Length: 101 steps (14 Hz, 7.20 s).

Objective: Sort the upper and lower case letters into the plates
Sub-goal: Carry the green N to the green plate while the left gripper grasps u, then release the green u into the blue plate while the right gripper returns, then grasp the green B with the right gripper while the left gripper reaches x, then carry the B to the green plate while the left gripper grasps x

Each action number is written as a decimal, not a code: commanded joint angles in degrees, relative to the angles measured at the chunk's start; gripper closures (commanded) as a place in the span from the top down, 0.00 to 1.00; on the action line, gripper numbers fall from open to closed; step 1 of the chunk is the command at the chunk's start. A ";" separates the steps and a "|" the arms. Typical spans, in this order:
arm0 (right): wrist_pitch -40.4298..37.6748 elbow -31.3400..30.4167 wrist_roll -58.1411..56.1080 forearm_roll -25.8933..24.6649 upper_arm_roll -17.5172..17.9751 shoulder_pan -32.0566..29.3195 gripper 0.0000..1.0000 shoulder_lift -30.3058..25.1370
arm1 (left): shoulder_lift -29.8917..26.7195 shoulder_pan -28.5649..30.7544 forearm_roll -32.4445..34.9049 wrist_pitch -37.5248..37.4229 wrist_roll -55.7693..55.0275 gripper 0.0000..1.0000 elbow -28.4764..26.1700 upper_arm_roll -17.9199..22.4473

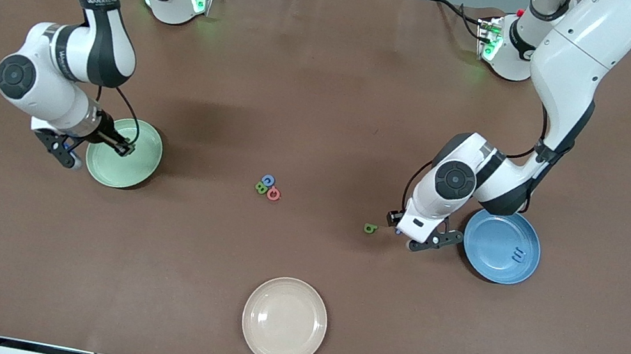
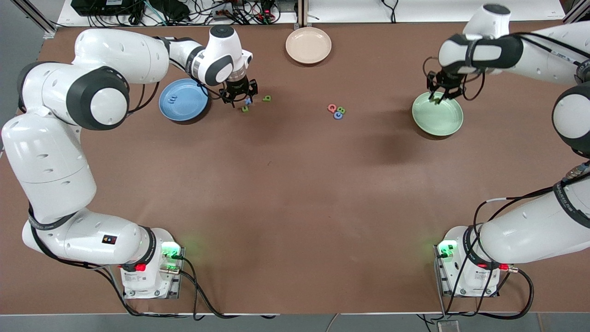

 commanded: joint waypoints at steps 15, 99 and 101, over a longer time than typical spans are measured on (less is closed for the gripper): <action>8.90 -7.67 -7.41 -0.18 1.49 -6.08 0.02 3.56 | 0.91 -1.23 1.41 0.30 -0.51 0.37 -0.99 0.20; -11.58 15.46 -1.57 0.08 -0.18 4.33 0.01 7.44 | 10.49 7.65 9.41 -7.25 -1.65 0.50 11.75 -10.53; -9.22 12.22 -10.01 0.00 -0.18 -0.33 0.01 6.47 | 10.58 7.56 9.41 -7.25 -1.65 0.42 11.75 -10.53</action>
